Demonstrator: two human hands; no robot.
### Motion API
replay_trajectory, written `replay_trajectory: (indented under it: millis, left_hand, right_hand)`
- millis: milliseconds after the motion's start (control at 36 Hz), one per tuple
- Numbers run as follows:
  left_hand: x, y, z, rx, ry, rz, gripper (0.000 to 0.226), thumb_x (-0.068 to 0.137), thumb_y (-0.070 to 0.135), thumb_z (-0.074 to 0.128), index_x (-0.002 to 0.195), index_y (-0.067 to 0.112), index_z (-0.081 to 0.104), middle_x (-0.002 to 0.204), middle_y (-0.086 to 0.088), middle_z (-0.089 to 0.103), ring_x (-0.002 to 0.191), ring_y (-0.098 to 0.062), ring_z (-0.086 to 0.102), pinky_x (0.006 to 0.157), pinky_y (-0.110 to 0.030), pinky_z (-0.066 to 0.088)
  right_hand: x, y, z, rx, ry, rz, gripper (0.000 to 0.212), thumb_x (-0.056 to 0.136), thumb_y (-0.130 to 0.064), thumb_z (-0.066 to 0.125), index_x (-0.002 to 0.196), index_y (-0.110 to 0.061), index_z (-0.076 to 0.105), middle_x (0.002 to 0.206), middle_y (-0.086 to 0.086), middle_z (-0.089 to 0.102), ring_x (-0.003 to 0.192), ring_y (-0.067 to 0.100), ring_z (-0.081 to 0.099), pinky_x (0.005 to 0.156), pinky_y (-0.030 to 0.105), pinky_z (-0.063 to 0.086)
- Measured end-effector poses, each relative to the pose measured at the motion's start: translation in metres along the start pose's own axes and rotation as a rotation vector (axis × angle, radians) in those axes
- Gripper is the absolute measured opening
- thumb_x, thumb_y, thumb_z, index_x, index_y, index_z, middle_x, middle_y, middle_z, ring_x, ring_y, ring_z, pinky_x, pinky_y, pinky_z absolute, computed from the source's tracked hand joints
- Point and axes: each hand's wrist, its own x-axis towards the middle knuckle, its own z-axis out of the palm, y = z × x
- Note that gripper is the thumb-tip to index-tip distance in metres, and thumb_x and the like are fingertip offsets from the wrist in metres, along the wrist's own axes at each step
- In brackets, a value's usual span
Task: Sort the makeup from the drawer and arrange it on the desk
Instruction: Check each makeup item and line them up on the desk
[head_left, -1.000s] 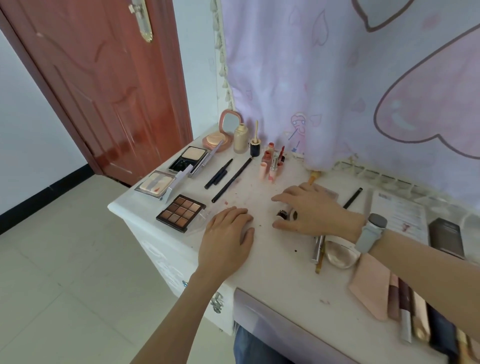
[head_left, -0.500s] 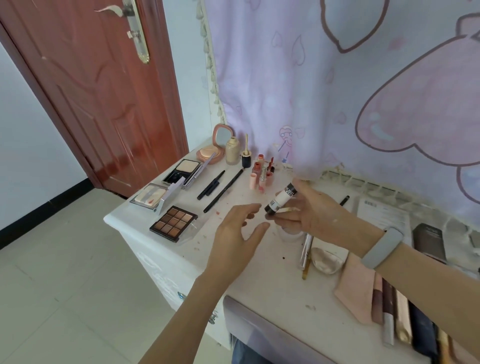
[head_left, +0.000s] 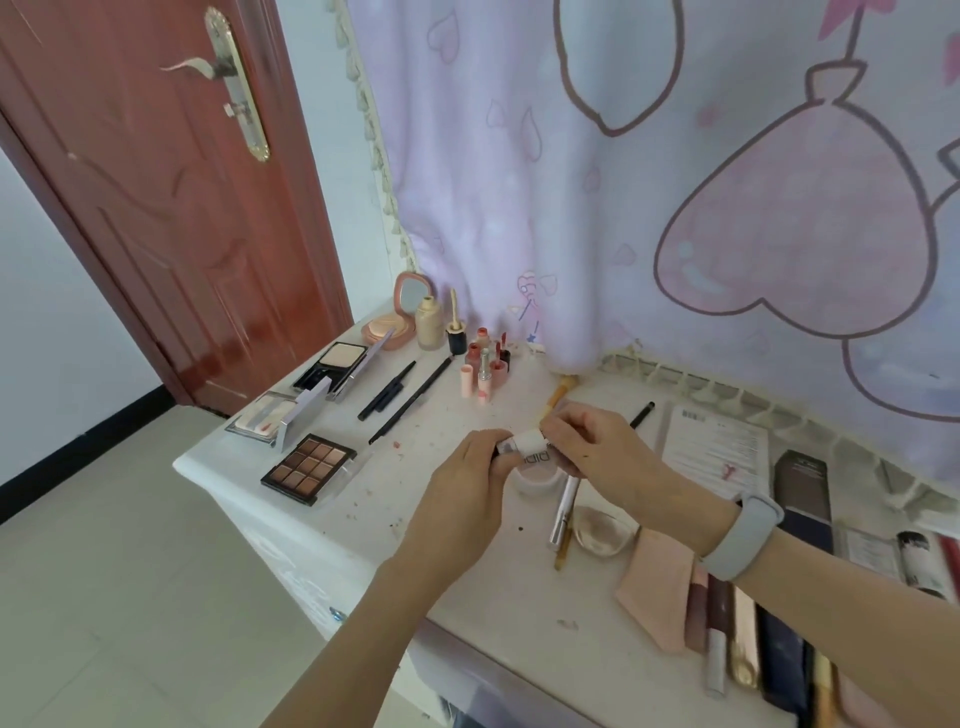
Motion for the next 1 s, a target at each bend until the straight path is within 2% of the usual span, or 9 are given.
replay_trajectory:
  millis: [194,250,333,389,472,583,667,861,1000]
  left_hand:
    - [-0.002,0.002,-0.002,-0.174,-0.057,-0.068,0.015,0.098,0.024,0.039,0.093,0.026,0.052,0.064,0.011,0.044,0.055,0.001,0.043,0.054,-0.013,0.034]
    - [-0.003,0.003,-0.002,-0.143,-0.053,-0.042,0.018,0.097,0.027,0.038,0.094,0.023,0.055,0.065,0.013,0.045,0.057,0.002,0.045,0.055,-0.012,0.034]
    - [-0.002,0.006,-0.001,-0.114,-0.053,-0.021,0.039,0.091,0.041,0.031,0.103,0.015,0.059,0.069,0.014,0.047,0.064,0.003,0.047,0.058,-0.012,0.036]
    - [-0.002,0.005,-0.001,-0.095,-0.061,-0.012,0.042,0.09,0.044,0.03,0.103,0.016,0.058,0.07,0.014,0.047,0.066,0.002,0.047,0.059,-0.012,0.036]
    - [-0.002,0.001,-0.002,-0.101,-0.066,-0.047,0.034,0.091,0.042,0.03,0.097,0.02,0.056,0.066,0.013,0.046,0.061,0.001,0.046,0.058,-0.013,0.035]
    - [0.0,-0.004,-0.003,-0.083,-0.116,-0.088,0.037,0.091,0.044,0.029,0.098,0.02,0.056,0.067,0.012,0.048,0.062,-0.003,0.046,0.06,-0.015,0.036]
    - [0.001,-0.012,-0.003,-0.074,-0.172,-0.147,0.023,0.099,0.033,0.033,0.092,0.024,0.053,0.065,0.011,0.047,0.057,-0.004,0.042,0.056,-0.016,0.034]
    - [-0.001,-0.023,-0.01,-0.319,-0.116,-0.261,0.019,0.099,0.021,0.041,0.107,0.025,0.058,0.073,0.009,0.057,0.058,0.002,0.05,0.06,-0.015,0.042]
    - [-0.001,-0.031,-0.005,-0.584,-0.017,-0.409,0.019,0.097,0.01,0.044,0.11,0.015,0.058,0.093,-0.002,0.064,0.078,-0.004,0.064,0.069,-0.02,0.053]
  right_hand:
    - [-0.006,-0.001,-0.019,-0.199,-0.213,-0.167,0.023,0.092,-0.01,0.053,0.096,-0.033,0.051,0.098,-0.006,0.054,0.08,0.005,0.052,0.068,0.011,0.042]
    - [-0.004,-0.003,-0.022,-0.175,-0.254,-0.081,0.011,0.095,-0.025,0.049,0.103,-0.031,0.052,0.096,-0.007,0.057,0.072,0.006,0.056,0.06,0.01,0.042]
    - [0.001,-0.005,-0.024,-0.311,-0.223,-0.071,0.023,0.097,-0.033,0.04,0.094,-0.02,0.058,0.073,-0.006,0.065,0.053,0.001,0.053,0.056,0.009,0.039]
    - [0.002,-0.005,-0.025,-0.415,-0.214,-0.156,0.021,0.097,-0.027,0.043,0.084,-0.021,0.058,0.07,-0.008,0.063,0.059,-0.005,0.051,0.059,0.01,0.037]
    - [0.001,-0.002,-0.027,-0.471,-0.24,-0.234,0.009,0.093,-0.023,0.054,0.095,-0.031,0.053,0.09,-0.015,0.057,0.077,-0.005,0.049,0.068,0.01,0.035]
    - [-0.001,0.003,-0.027,-0.935,-0.2,-0.517,0.027,0.088,-0.02,0.06,0.114,-0.022,0.055,0.104,-0.008,0.054,0.091,0.011,0.054,0.069,0.013,0.027]
    - [0.001,0.003,-0.024,-1.258,-0.082,-0.781,0.035,0.062,-0.007,0.08,0.095,-0.016,0.068,0.088,-0.002,0.062,0.073,0.015,0.061,0.057,0.017,0.039]
    - [0.018,0.011,-0.04,-1.222,0.034,-0.777,0.026,0.07,-0.007,0.077,0.093,-0.013,0.068,0.091,0.003,0.064,0.08,0.024,0.061,0.064,0.033,0.052]
    - [0.029,0.019,-0.042,-0.608,0.099,-0.228,0.017,0.084,-0.024,0.063,0.101,-0.026,0.063,0.097,-0.009,0.061,0.09,0.013,0.055,0.072,0.023,0.041]
